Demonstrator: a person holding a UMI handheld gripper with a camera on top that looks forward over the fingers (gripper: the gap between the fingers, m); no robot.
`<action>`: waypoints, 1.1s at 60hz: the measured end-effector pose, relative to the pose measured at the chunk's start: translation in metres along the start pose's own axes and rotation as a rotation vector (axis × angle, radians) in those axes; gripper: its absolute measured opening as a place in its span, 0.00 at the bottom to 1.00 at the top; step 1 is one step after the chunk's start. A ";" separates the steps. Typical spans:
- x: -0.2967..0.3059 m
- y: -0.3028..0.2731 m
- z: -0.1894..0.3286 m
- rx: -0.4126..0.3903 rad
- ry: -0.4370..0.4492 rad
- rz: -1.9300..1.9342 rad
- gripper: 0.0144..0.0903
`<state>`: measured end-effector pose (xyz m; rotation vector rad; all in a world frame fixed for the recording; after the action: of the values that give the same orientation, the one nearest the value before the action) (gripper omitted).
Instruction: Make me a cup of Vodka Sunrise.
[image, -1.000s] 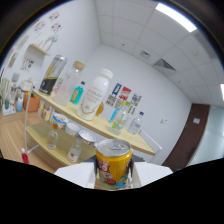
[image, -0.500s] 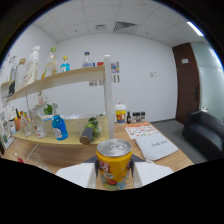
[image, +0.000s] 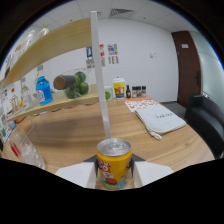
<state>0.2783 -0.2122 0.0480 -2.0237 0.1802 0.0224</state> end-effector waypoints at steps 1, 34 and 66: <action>0.000 -0.001 -0.001 0.009 -0.001 0.000 0.49; 0.003 0.017 -0.018 -0.027 0.018 -0.098 0.59; -0.093 -0.056 -0.140 0.078 0.016 -0.060 0.93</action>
<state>0.1851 -0.3023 0.1693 -1.9506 0.1283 -0.0379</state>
